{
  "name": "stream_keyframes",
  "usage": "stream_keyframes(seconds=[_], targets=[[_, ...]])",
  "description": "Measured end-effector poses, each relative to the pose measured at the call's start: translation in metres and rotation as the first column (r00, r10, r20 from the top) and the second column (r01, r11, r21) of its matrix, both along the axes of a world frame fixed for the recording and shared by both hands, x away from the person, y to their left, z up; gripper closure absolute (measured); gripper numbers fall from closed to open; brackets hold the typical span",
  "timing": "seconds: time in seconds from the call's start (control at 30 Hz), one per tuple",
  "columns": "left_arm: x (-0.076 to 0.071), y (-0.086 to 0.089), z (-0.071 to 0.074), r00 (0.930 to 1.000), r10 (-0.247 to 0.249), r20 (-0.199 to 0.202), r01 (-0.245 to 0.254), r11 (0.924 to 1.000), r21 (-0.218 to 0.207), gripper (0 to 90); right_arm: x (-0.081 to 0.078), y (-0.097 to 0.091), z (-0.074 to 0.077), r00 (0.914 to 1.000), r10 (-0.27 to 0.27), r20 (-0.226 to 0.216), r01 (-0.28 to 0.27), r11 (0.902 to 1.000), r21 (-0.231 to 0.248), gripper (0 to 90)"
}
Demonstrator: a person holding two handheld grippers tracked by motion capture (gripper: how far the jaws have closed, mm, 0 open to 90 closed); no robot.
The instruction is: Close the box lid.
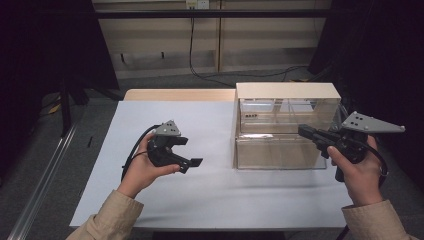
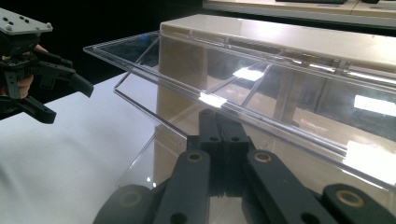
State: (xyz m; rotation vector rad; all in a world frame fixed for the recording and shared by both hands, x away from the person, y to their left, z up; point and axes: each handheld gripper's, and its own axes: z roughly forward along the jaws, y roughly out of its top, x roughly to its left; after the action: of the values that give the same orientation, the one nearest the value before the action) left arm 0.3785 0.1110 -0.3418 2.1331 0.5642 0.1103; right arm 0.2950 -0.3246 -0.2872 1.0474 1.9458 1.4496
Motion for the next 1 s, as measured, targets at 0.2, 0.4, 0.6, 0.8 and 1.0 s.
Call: stream_keyframes(seconds=[0.2,0.4,0.6,0.8,1.0], targets=[[-0.001,0.007,-0.004,1.0,0.008,-0.002,-0.008,1.0,-0.004,12.0,-0.001,0.0,-0.003,1.0,-0.003,-0.006,0.003,1.0,0.004,90.0],[-0.005,0.019,-0.012,0.9997,0.025,-0.003,-0.025,0.9997,-0.004,12.0,-0.002,0.0,-0.008,0.9999,-0.007,-0.009,0.007,0.9999,-0.01,90.0],[-0.008,0.029,-0.019,0.9993,0.036,-0.004,-0.036,0.9993,0.003,12.0,-0.007,-0.001,-0.023,0.9997,-0.005,-0.022,0.005,1.0,-0.007,89.3],[-0.012,0.039,-0.026,0.9989,0.047,0.001,-0.047,0.9988,-0.011,11.8,-0.013,0.002,-0.035,0.9996,0.006,-0.029,-0.005,0.9998,0.021,76.6],[-0.016,0.051,-0.034,0.9983,0.058,-0.002,-0.058,0.9983,-0.005,10.7,-0.024,0.017,-0.054,0.9975,0.055,-0.044,-0.054,0.9982,0.026,54.4]])
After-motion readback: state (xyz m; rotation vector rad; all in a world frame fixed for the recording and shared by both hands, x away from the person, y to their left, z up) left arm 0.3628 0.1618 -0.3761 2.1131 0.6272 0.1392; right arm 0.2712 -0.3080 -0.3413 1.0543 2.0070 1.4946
